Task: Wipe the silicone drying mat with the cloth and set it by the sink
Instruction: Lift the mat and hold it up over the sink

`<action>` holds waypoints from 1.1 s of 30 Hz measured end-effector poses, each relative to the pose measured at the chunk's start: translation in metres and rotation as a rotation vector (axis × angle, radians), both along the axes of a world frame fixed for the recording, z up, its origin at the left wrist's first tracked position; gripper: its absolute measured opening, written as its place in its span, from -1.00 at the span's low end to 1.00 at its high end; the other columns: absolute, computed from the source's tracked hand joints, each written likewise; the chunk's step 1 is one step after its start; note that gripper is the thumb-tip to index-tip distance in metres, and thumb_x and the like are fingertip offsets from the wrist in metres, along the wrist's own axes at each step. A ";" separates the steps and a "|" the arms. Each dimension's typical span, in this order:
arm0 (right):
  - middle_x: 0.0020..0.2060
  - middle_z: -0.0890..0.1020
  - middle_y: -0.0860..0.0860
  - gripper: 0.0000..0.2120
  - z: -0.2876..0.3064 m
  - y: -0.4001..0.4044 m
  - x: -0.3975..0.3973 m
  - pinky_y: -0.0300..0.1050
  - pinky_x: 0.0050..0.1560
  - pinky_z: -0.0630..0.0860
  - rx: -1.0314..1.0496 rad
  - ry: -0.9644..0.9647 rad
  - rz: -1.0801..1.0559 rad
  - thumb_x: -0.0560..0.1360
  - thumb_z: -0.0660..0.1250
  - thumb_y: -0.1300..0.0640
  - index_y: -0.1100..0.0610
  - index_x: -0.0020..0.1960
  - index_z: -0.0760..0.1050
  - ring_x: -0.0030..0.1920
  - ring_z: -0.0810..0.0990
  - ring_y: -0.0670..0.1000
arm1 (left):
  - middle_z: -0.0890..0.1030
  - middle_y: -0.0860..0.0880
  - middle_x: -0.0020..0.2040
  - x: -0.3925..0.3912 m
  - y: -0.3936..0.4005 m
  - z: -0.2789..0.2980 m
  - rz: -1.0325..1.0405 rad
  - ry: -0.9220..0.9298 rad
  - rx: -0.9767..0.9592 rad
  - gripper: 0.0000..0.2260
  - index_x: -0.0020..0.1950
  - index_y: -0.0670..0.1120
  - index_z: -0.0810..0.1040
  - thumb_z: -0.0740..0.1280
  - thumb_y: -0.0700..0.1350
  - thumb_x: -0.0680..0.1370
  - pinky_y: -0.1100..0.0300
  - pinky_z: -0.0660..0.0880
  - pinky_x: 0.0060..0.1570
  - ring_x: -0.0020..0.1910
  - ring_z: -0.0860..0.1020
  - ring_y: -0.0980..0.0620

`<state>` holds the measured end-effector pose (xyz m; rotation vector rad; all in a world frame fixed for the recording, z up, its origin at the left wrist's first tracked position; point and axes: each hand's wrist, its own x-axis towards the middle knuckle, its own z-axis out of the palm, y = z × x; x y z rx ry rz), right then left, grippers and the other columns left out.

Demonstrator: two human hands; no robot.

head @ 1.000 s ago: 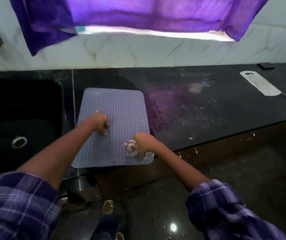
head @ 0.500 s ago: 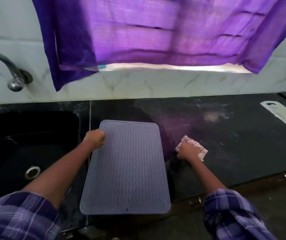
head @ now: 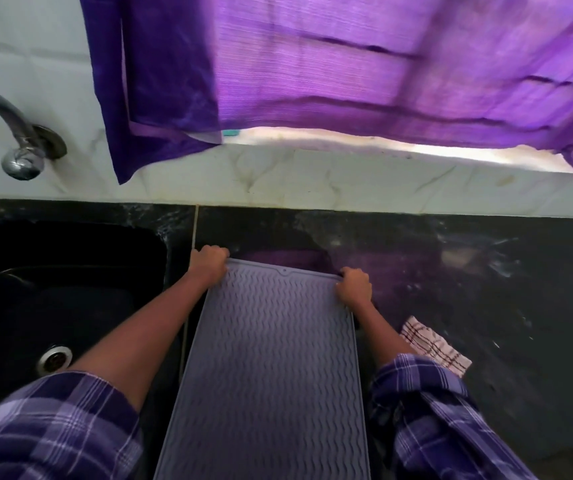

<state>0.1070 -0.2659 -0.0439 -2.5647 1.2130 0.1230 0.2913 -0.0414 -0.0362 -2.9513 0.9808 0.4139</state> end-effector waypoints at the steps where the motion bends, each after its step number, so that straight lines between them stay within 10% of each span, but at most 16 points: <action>1: 0.20 0.52 0.24 -0.68 -0.001 -0.005 0.003 0.06 0.20 0.46 0.005 -0.014 -0.013 0.47 0.23 0.22 0.22 0.21 0.49 0.25 0.45 0.25 | 0.48 -0.09 0.33 0.003 -0.002 -0.002 0.006 -0.005 0.005 -0.68 0.38 -0.06 0.44 0.21 -0.10 0.62 -0.01 0.33 0.30 0.35 0.41 -0.09; 17: -0.03 0.53 0.18 -0.92 0.020 0.022 -0.011 0.01 -0.07 0.48 -0.152 -0.426 0.087 0.48 0.25 0.29 0.25 -0.08 0.51 0.01 0.48 0.14 | 0.65 -0.01 0.04 -0.011 0.005 0.025 0.044 -0.222 -0.084 -0.84 0.12 0.03 0.55 0.29 0.01 0.58 0.03 0.27 0.16 0.15 0.54 -0.03; 33: -0.09 0.57 0.26 -0.86 0.198 0.148 0.025 -0.06 -0.07 0.42 -0.028 -0.909 0.353 0.44 0.22 0.38 0.34 -0.14 0.55 -0.05 0.52 0.19 | 0.62 -0.10 0.12 -0.068 0.167 0.186 0.368 -0.547 -0.316 -0.83 0.12 -0.11 0.52 0.23 -0.12 0.58 0.05 0.25 0.18 0.13 0.57 -0.10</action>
